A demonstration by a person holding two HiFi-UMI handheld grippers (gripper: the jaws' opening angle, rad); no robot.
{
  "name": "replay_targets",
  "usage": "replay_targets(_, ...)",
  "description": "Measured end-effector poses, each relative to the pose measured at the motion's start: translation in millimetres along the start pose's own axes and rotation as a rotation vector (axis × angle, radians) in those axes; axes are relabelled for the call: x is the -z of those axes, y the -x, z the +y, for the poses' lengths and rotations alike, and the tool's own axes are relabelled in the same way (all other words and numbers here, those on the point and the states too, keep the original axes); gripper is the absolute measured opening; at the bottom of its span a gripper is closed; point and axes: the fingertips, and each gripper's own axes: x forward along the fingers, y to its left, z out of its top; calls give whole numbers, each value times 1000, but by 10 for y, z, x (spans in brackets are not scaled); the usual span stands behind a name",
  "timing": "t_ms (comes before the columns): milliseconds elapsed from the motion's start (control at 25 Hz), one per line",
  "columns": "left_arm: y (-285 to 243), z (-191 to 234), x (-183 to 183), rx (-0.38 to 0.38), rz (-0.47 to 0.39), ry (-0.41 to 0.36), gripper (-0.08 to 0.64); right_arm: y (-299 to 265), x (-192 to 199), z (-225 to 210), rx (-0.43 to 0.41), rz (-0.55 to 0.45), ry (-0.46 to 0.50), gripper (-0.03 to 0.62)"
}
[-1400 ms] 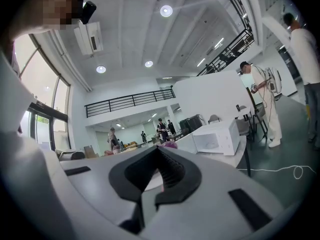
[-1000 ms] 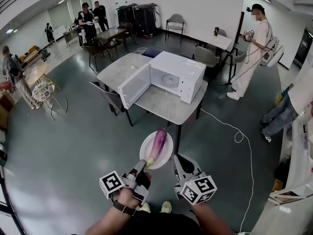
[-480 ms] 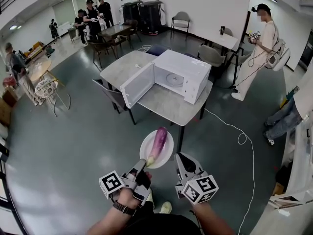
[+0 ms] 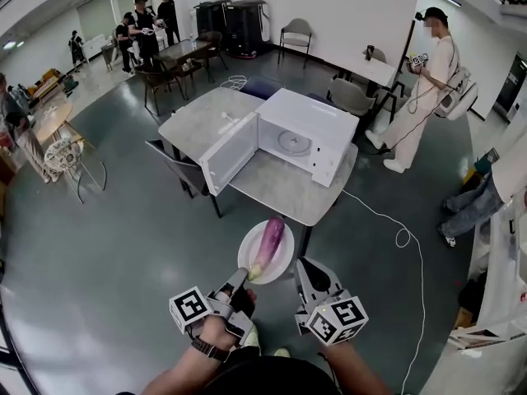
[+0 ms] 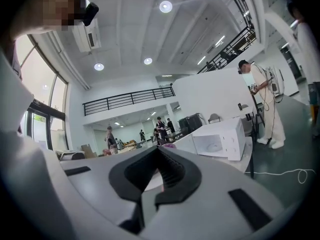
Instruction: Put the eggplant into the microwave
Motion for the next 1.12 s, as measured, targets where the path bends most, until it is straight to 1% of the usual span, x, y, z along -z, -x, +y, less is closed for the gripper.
replay_targets(80, -103, 11, -179, -3, 17, -15, 11, -175, -19, -10, 17, -5, 4, 2)
replay_targets(200, -257, 0, -405, 3, 39, -9, 11, -416, -46, -44, 47, -15, 10, 2)
replay_targets(320, -413, 0, -613, 11, 61, -25, 11, -629, -60, -98, 77, -24, 16, 2)
replay_targets(480, -604, 13, -789, 20, 84, -4, 11, -838, -51, -156, 112, -25, 23, 2)
replay_targets(600, -731, 40, -891, 14, 97, -18, 11, -946, -85, -197, 129, -27, 26, 2)
replay_targets(680, -840, 43, -943, 13, 104, -27, 11, -1018, -112, -248, 136, -30, 25, 2)
replay_targets(840, -1088, 61, -1014, 15, 111, -10, 11, -1188, -138, -407, 141, -32, 23, 2)
replay_targets(1000, -1363, 80, -1136, 11, 106, -18, 11, -1433, -196, -598, 130, -34, 17, 2)
replay_targets(1120, -1589, 113, -1240, -6, 100, -33, 11, -1649, -264, -772, 114, -30, 12, 2)
